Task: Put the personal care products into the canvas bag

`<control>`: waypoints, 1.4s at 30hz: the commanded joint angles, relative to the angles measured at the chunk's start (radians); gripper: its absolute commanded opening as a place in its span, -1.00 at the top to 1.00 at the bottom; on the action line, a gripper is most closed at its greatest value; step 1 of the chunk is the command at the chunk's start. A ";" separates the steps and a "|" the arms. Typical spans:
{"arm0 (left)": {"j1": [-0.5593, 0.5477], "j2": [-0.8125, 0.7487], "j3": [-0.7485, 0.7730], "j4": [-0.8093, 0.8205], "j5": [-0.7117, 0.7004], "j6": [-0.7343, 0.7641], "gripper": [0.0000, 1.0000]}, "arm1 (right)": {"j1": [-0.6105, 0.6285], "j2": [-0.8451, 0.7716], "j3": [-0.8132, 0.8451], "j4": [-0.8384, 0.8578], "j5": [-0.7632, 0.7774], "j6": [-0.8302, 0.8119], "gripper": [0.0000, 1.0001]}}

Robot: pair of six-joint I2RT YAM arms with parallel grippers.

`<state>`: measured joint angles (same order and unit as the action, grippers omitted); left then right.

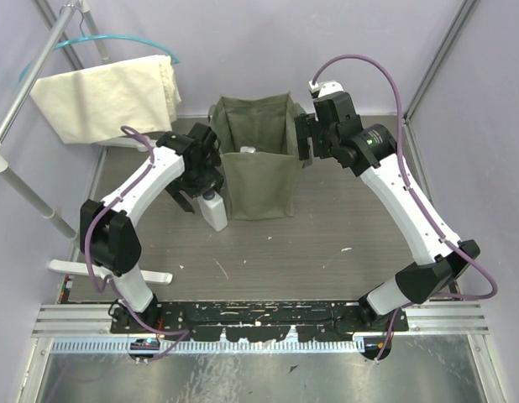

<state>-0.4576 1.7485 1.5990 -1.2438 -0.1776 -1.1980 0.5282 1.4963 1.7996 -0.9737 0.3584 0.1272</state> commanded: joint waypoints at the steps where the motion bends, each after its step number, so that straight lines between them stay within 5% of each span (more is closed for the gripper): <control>1: -0.001 0.010 -0.038 0.015 0.007 -0.024 -0.96 | 0.004 0.004 0.000 0.035 0.028 -0.009 -0.80; 7: -0.002 0.018 -0.078 0.043 0.062 -0.029 -0.79 | 0.004 0.007 -0.008 0.039 0.025 -0.007 -0.79; 14: -0.002 -0.016 -0.114 0.080 0.060 -0.034 -0.15 | 0.004 0.002 -0.012 0.041 0.022 -0.006 -0.79; 22: -0.001 -0.033 -0.094 0.053 0.039 -0.016 0.95 | 0.004 -0.002 -0.019 0.052 0.010 -0.002 -0.79; 27: -0.001 -0.082 -0.086 0.112 0.029 0.061 1.00 | 0.004 -0.006 -0.031 0.059 0.008 -0.004 -0.79; 34: -0.001 -0.252 -0.083 0.293 -0.063 0.382 1.00 | 0.004 0.008 -0.025 0.069 -0.009 -0.009 -0.79; 42: 0.000 -0.310 0.024 0.272 0.021 0.726 1.00 | 0.004 0.023 -0.001 0.089 -0.038 -0.027 -0.78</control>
<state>-0.4561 1.4677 1.5192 -1.0153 -0.1947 -0.6865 0.5282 1.5120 1.7622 -0.9390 0.3420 0.1184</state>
